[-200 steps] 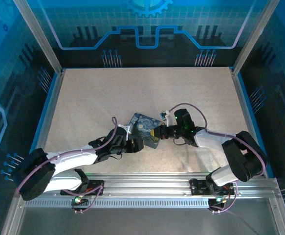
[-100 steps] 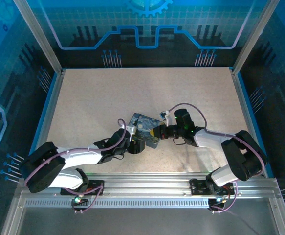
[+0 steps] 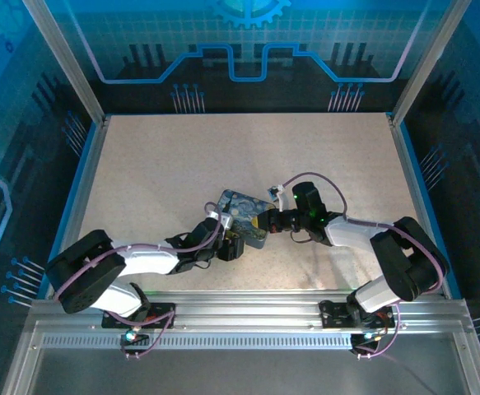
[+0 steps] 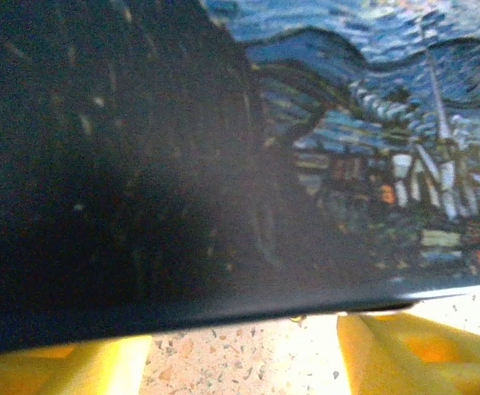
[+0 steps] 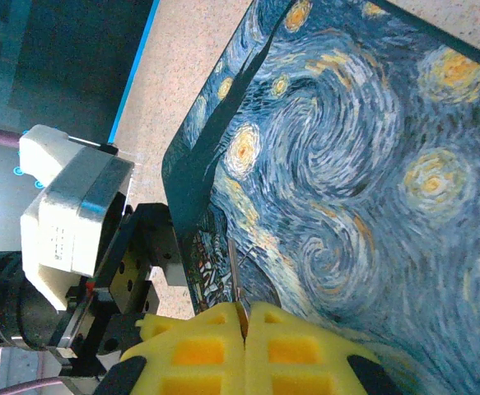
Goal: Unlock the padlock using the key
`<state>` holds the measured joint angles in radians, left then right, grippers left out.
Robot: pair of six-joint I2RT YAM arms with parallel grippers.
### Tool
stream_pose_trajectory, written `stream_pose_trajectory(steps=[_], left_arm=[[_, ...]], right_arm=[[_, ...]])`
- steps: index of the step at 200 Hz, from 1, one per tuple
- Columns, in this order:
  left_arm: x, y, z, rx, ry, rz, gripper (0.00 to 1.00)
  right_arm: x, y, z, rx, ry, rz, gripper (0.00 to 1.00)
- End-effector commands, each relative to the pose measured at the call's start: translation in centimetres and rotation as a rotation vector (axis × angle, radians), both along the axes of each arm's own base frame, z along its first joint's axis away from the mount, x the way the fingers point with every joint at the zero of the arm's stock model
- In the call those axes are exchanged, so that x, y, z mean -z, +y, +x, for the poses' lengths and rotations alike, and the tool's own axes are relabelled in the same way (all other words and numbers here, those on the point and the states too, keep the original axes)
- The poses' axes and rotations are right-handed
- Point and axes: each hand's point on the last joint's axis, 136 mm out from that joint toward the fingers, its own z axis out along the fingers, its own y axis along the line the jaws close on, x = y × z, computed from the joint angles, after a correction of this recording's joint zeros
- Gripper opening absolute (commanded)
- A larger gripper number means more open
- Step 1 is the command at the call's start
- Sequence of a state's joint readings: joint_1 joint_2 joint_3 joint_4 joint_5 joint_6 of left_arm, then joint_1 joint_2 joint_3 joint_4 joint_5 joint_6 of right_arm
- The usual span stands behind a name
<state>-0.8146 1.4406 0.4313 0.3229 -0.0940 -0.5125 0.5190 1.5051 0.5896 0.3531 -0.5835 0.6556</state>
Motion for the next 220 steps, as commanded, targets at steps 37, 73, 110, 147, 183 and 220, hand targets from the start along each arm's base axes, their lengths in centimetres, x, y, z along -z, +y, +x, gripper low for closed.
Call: stream_pose_trajectory(steps=[37, 73, 110, 147, 183, 220], left_arm=[[-0.7, -0.8, 1.9, -0.018, -0.069, 0.019, 0.57], [-0.7, -1.7, 2.2, -0.003, -0.065, 0.007, 0.53], [-0.8, -2.0, 2.4, -0.001, -0.068, 0.001, 0.49], [-1.4, -2.9, 2.4, 0.017, -0.076, -0.02, 0.45], [-1.9, -3.4, 2.5, 0.013, -0.082, -0.038, 0.42], [-2.2, -3.5, 2.6, -0.009, -0.076, -0.063, 0.38]], right_arm=[[5.6, -1.7, -2.5, 0.033, 0.178, -0.14, 0.04], [5.5, -1.7, -2.5, 0.036, 0.178, -0.139, 0.04], [5.5, -1.8, -2.6, 0.038, 0.178, -0.14, 0.04], [5.5, -1.7, -2.7, 0.041, 0.177, -0.14, 0.04], [5.4, -1.6, -2.7, 0.04, 0.174, -0.139, 0.04], [5.4, -1.7, -2.8, 0.041, 0.174, -0.14, 0.04]])
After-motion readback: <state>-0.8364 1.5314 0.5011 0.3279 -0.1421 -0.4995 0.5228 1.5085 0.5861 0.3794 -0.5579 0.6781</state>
